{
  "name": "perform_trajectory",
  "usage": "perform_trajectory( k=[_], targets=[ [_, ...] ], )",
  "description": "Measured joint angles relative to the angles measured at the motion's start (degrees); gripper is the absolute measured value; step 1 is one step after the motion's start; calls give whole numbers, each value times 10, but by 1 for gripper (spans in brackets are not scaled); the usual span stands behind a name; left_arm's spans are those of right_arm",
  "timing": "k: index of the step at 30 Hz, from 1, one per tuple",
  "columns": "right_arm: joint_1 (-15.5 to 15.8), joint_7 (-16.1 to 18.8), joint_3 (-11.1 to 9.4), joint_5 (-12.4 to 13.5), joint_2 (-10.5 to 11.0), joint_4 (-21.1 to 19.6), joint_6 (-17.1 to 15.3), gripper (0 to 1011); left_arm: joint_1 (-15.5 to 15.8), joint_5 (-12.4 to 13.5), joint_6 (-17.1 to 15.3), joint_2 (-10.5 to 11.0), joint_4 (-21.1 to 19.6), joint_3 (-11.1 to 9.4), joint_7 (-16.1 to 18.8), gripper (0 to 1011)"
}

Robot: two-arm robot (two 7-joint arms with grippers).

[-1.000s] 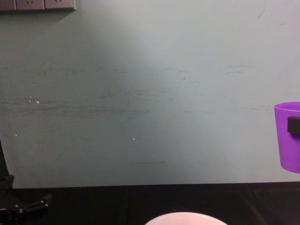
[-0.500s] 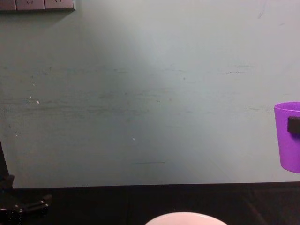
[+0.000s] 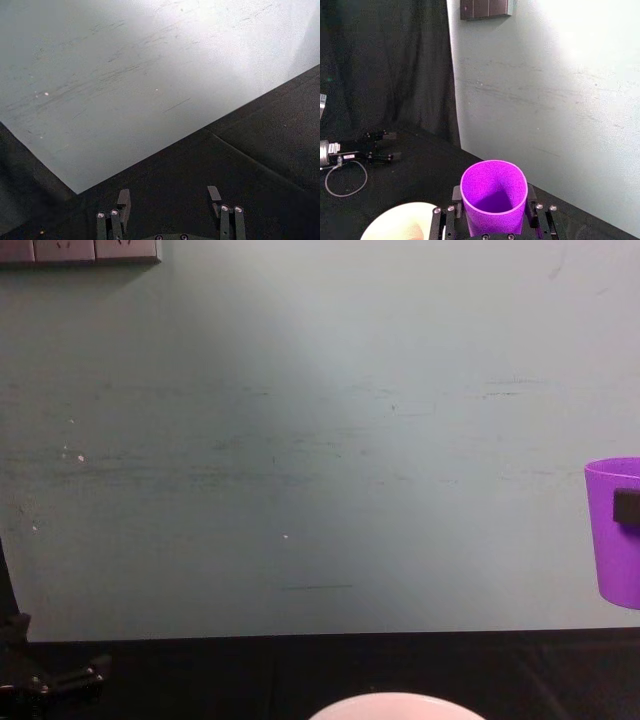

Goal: Pick up the cup and pour the mung beans from the cup into the bowl.

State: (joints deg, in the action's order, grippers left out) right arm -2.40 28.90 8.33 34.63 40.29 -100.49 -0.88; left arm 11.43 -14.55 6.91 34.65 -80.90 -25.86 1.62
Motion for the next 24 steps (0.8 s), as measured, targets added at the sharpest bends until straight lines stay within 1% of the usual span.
perform_trajectory(
  k=[24],
  targets=[
    [0,0,0,0,0,0,0,726,0,0,0,0,0,0,0,1000]
  ],
)
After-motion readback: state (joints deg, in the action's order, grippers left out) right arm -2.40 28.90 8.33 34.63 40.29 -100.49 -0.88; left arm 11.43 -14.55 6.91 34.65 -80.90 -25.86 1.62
